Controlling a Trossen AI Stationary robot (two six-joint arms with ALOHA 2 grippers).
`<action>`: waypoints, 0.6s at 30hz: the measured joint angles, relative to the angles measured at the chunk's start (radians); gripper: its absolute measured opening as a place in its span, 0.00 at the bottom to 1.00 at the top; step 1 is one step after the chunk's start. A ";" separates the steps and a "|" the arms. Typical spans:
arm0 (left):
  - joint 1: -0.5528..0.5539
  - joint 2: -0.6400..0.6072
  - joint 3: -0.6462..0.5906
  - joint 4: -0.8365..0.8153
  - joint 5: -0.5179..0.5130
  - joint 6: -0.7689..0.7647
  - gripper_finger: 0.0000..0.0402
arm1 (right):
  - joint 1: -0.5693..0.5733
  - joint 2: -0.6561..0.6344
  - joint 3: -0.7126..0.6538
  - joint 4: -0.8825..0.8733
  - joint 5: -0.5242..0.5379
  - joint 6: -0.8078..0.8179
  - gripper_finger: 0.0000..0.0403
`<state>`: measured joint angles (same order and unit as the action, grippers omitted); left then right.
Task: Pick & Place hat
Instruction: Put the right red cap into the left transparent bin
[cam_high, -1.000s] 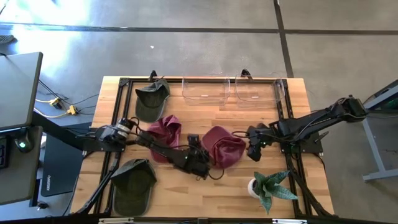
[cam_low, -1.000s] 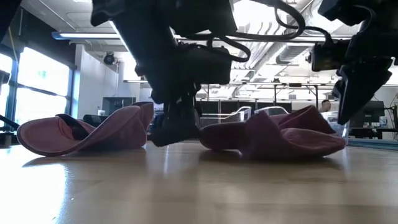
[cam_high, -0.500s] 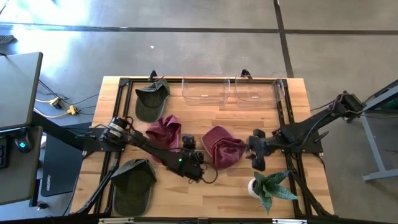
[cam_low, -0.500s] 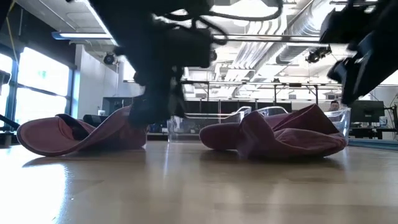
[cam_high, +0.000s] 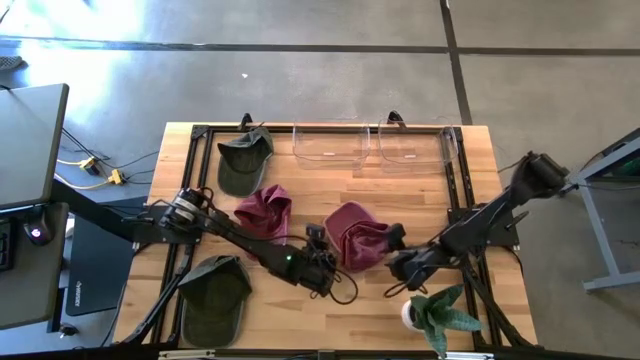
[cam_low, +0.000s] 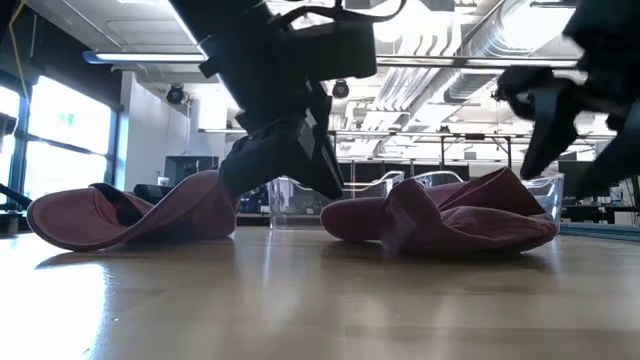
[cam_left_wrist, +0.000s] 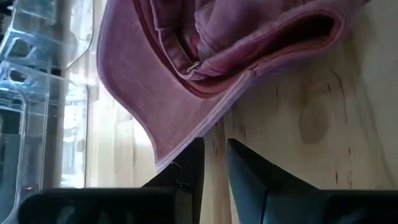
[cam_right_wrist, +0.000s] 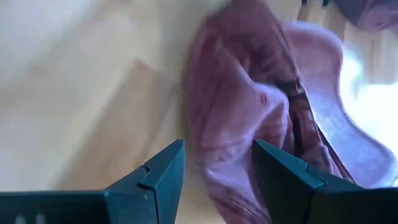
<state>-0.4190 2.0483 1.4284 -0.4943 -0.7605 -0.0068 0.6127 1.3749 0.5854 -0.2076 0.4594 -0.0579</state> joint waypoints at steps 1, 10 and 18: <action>0.000 0.000 0.000 0.005 -0.001 0.002 0.16 | -0.007 0.017 0.001 0.000 -0.004 -0.013 0.46; 0.000 0.000 0.000 0.004 0.011 0.003 0.16 | -0.037 0.124 0.001 -0.001 -0.002 -0.242 0.54; -0.008 -0.002 0.000 -0.053 -0.028 0.008 0.16 | -0.061 0.174 0.002 0.091 0.072 -0.303 0.32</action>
<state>-0.4268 2.0465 1.4287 -0.5472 -0.7885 0.0008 0.5522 1.5490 0.5873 -0.1169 0.5316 -0.3608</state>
